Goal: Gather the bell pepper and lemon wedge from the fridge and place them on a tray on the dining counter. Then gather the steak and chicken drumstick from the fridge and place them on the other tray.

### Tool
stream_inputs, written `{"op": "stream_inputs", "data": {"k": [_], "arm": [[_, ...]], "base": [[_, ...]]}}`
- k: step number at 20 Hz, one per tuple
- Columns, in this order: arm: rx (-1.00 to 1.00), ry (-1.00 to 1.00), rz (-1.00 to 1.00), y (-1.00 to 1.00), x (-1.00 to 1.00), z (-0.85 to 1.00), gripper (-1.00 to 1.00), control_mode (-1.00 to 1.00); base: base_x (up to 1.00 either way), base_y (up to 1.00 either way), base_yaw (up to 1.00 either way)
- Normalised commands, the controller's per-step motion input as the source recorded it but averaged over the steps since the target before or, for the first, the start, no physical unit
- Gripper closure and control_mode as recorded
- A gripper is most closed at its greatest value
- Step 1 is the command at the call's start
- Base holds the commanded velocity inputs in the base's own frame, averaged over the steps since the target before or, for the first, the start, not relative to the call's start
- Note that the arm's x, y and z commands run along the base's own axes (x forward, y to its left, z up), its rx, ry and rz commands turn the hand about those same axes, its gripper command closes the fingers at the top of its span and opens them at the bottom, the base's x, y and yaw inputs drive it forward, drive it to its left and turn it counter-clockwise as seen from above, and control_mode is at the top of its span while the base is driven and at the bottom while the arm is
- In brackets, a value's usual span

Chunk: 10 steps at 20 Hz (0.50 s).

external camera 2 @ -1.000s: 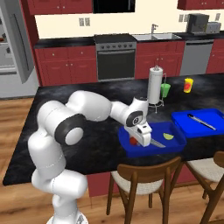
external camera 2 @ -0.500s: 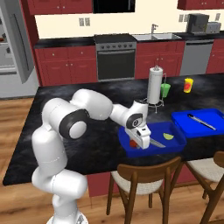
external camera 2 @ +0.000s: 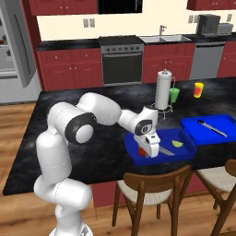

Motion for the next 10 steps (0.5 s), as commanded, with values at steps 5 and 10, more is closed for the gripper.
{"op": "stream_inputs", "data": {"k": [5,10], "arm": [[0.0,0.0,0.0,0.0,0.01,0.22,-1.0,-1.0],[0.0,-0.05,0.0,0.02,0.0,0.49,-1.0,-1.0]], "base": [[0.0,0.0,0.0],[0.0,0.0,0.0]]}}
